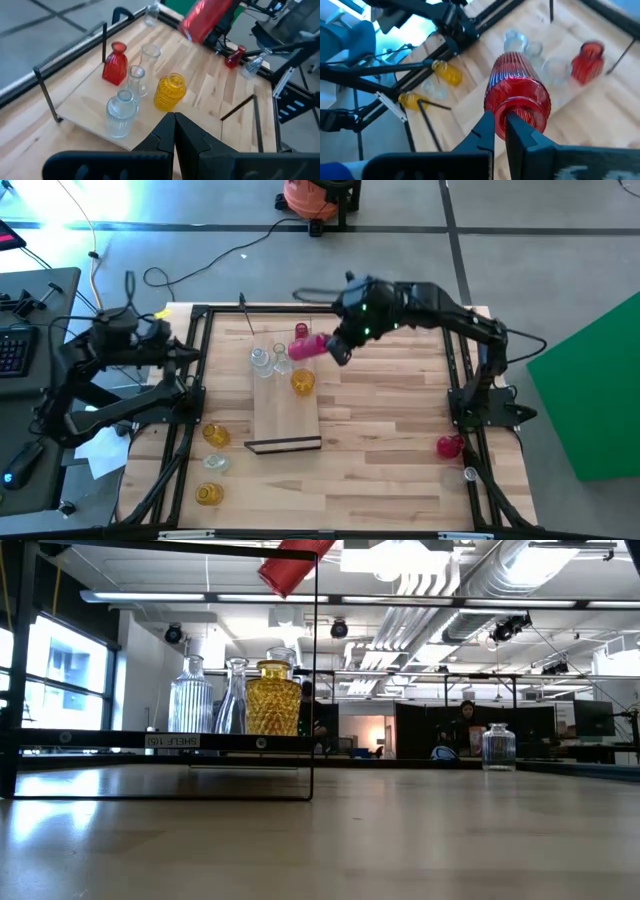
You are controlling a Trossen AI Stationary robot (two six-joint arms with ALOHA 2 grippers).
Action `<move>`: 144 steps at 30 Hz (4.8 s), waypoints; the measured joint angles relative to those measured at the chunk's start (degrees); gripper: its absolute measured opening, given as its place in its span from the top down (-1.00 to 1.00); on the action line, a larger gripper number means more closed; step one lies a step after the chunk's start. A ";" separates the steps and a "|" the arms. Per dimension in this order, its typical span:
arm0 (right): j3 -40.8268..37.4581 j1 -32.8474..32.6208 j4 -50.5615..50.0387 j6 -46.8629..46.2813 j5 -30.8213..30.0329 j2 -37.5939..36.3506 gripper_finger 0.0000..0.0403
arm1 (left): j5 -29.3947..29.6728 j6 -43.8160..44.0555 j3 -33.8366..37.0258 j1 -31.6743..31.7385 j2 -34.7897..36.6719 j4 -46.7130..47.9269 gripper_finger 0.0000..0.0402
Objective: Sort vases onto shelf
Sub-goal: Put the bottom red vase on the shelf
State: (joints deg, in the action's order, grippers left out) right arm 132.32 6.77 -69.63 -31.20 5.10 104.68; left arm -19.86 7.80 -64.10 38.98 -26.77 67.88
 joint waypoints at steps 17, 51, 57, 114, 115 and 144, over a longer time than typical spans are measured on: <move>0.01 15.16 12.45 15.58 16.79 3.23 1.00 | 1.24 4.15 6.28 -0.01 -11.01 -20.34 1.00; -0.05 23.31 23.85 25.71 32.16 19.66 1.00 | 1.91 8.17 6.30 0.11 -35.36 -35.19 1.00; -0.08 22.75 23.21 27.20 30.52 20.96 1.00 | 1.96 8.67 6.30 0.55 -33.48 -35.11 1.00; 1.81 19.73 -7.53 34.69 10.15 16.38 0.99 | 1.36 10.05 6.28 2.86 -27.65 -34.74 1.00; 1.81 19.31 -8.03 34.69 10.10 16.81 1.00 | 1.36 10.09 6.28 2.86 -27.65 -34.75 1.00; -14.71 25.29 -20.46 32.03 -7.56 19.74 1.00 | -1.68 6.14 6.28 2.91 -24.51 -33.92 1.00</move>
State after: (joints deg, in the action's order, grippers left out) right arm 117.61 32.07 -90.09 0.83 -2.46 124.42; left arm -21.54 13.94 -57.82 41.89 -51.27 33.96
